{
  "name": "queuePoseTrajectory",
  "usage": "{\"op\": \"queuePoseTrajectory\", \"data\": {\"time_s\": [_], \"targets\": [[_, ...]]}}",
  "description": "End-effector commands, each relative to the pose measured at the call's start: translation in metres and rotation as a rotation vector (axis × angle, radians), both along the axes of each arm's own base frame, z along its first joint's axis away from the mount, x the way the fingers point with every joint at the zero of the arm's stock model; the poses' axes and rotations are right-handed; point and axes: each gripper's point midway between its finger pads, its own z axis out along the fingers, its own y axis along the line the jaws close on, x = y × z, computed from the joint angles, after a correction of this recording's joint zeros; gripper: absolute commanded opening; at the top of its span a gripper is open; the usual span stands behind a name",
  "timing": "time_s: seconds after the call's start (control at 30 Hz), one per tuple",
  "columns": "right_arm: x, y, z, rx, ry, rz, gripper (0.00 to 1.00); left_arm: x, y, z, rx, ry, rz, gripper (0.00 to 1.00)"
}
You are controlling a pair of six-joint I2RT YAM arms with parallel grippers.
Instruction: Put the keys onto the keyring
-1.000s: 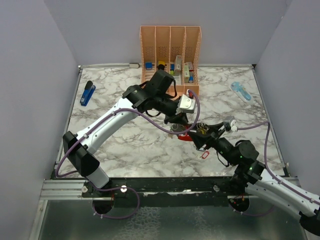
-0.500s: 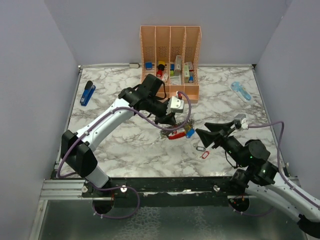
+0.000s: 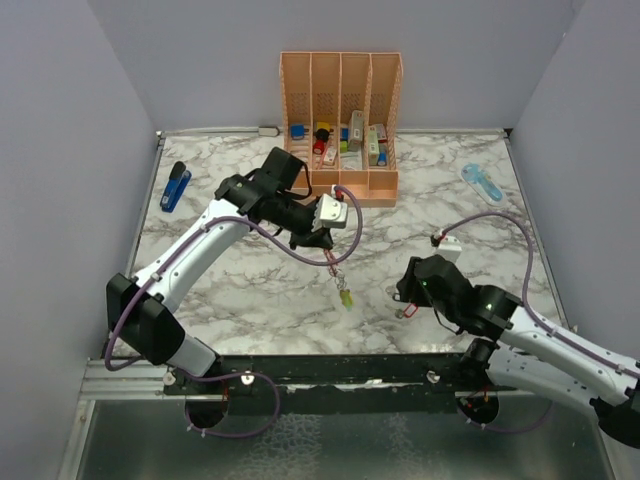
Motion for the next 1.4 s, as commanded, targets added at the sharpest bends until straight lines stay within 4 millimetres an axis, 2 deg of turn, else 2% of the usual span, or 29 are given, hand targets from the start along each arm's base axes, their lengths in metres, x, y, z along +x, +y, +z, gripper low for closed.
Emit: {"op": "queuePoseTrajectory", "data": {"time_s": [0.0, 0.23, 0.37, 0.5, 0.87, 1.1, 1.37], "targets": [[-0.018, -0.008, -0.041, -0.041, 0.173, -0.064, 0.49, -0.017, 0.003, 0.010, -0.040, -0.014, -0.059, 0.00], [-0.001, 0.025, -0.062, -0.121, 0.197, 0.061, 0.49, -0.024, 0.003, 0.009, -0.061, -0.006, -0.064, 0.00], [0.008, 0.033, -0.077, -0.237, 0.240, 0.112, 0.49, -0.025, 0.004, 0.011, -0.062, -0.012, -0.061, 0.00], [0.015, 0.038, -0.080, -0.282, 0.239, 0.142, 0.48, -0.027, 0.006, 0.013, -0.060, -0.018, -0.059, 0.00], [0.020, 0.032, -0.096, -0.366, 0.248, 0.144, 0.35, -0.029, 0.007, 0.014, -0.059, -0.020, -0.057, 0.00], [0.024, 0.031, -0.106, -0.406, 0.256, 0.141, 0.35, -0.028, 0.007, 0.012, -0.055, -0.017, -0.055, 0.00], [0.031, 0.031, -0.107, -0.409, 0.246, 0.120, 0.25, -0.029, 0.006, 0.012, -0.065, -0.007, -0.057, 0.00]]}}
